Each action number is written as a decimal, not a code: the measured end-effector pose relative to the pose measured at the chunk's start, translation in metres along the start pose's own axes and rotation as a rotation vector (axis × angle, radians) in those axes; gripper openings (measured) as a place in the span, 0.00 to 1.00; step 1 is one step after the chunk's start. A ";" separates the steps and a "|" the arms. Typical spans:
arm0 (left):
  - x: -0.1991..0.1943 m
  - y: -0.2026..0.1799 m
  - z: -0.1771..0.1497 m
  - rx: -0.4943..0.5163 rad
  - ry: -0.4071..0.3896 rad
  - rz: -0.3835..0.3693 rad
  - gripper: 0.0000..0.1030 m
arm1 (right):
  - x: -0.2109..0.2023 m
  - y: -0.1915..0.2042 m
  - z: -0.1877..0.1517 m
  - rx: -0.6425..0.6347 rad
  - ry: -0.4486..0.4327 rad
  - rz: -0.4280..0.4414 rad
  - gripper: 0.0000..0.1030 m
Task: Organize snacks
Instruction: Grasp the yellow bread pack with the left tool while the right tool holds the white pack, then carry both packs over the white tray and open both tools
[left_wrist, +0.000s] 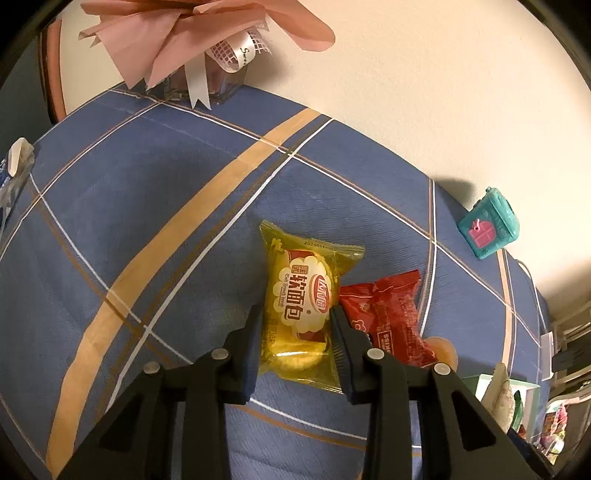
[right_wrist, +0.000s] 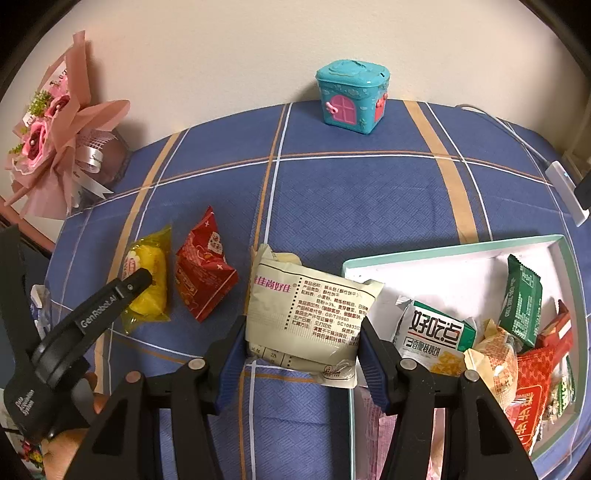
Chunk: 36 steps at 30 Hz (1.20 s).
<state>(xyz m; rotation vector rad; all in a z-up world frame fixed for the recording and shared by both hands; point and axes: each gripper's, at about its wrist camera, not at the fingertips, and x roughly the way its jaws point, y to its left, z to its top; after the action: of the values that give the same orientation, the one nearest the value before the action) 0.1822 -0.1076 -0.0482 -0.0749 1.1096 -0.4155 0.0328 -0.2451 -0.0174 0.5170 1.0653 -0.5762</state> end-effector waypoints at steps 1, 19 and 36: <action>-0.002 0.000 0.000 -0.006 0.010 0.011 0.35 | -0.001 0.000 0.000 -0.001 -0.002 0.001 0.58; -0.075 0.006 0.007 -0.107 -0.021 -0.017 0.35 | -0.055 -0.029 -0.007 0.010 -0.058 -0.024 0.58; -0.128 -0.048 -0.024 -0.039 -0.047 -0.089 0.35 | -0.123 -0.098 -0.022 0.137 -0.128 -0.009 0.58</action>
<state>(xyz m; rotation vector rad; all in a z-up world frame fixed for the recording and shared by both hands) 0.0987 -0.1022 0.0627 -0.1681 1.0706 -0.4697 -0.0915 -0.2809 0.0750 0.5876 0.9107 -0.6846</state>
